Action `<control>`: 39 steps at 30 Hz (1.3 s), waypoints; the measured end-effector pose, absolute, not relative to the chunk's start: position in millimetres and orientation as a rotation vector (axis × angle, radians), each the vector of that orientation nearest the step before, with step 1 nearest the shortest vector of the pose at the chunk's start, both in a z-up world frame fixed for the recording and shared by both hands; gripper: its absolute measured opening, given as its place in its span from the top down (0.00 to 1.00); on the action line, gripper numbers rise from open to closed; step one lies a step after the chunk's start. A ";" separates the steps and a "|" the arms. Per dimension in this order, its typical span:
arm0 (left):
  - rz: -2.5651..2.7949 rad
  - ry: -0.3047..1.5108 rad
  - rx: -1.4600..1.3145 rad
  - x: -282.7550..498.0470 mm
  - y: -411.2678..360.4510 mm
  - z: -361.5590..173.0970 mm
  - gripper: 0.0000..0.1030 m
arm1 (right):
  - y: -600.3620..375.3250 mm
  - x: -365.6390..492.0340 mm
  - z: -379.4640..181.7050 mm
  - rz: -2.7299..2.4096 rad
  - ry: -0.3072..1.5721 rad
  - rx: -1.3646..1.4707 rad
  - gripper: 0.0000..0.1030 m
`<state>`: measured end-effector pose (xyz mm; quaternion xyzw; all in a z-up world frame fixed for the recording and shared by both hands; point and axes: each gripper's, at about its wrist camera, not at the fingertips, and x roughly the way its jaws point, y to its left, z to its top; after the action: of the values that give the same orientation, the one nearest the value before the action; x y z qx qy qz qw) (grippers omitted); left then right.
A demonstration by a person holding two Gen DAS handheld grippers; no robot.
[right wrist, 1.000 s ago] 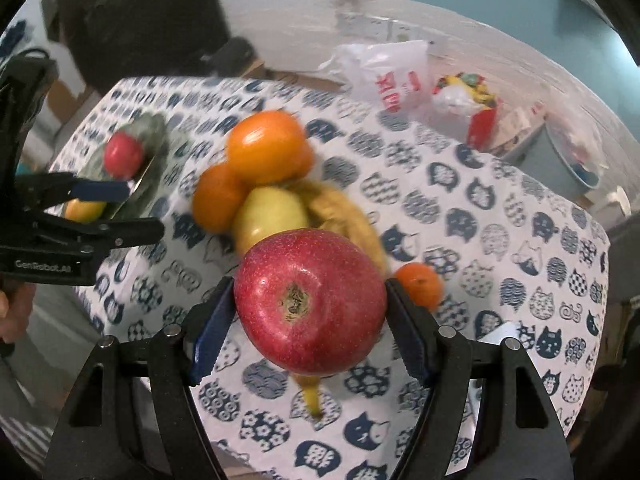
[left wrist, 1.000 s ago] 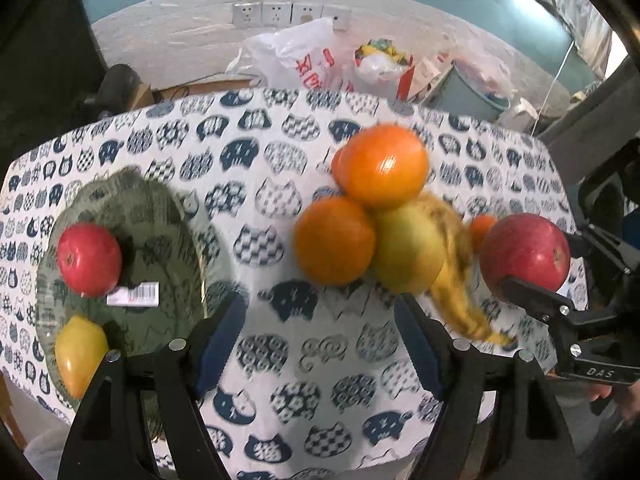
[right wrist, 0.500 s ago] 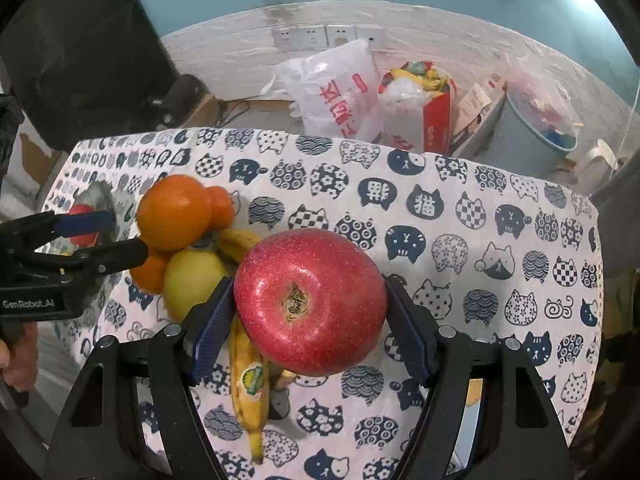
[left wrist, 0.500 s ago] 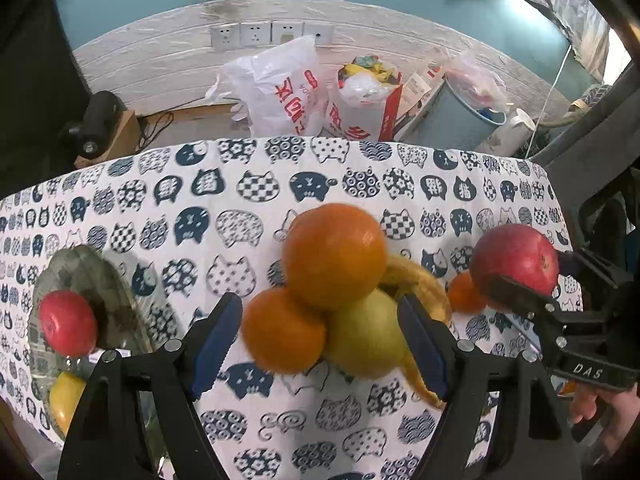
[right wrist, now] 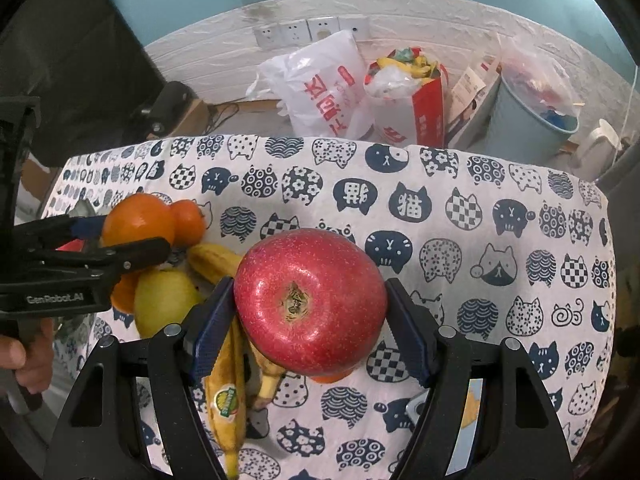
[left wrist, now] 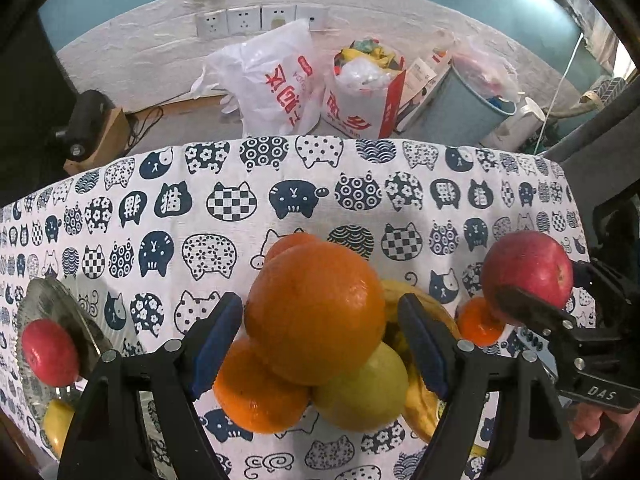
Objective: Organize fruits
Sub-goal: 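Grasp the large orange atop the pile with the left tool while the right tool holds the apple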
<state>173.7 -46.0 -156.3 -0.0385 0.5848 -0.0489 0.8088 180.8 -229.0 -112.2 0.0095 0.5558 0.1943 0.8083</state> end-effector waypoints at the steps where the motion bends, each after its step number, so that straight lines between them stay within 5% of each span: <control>1: -0.102 1.255 -0.084 174.9 -45.1 -158.6 0.21 | -228.5 182.3 -113.2 0.417 1.191 0.022 0.28; 9: -0.105 1.276 -0.130 179.5 -36.9 -173.6 0.21 | -222.6 189.6 -117.4 0.424 1.197 0.023 0.28; 13: -0.158 1.267 -0.167 178.5 -36.5 -174.9 0.33 | -219.3 191.6 -118.7 0.428 1.200 0.020 0.28; 39: -0.115 1.090 -0.119 137.2 -7.4 -110.3 0.34 | -188.1 180.9 -77.4 0.474 1.105 -0.010 0.28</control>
<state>137.2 -7.4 -110.3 -0.0567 0.5180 -0.0545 0.8517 180.9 -188.1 -77.4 -0.0047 0.5200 0.2228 0.8246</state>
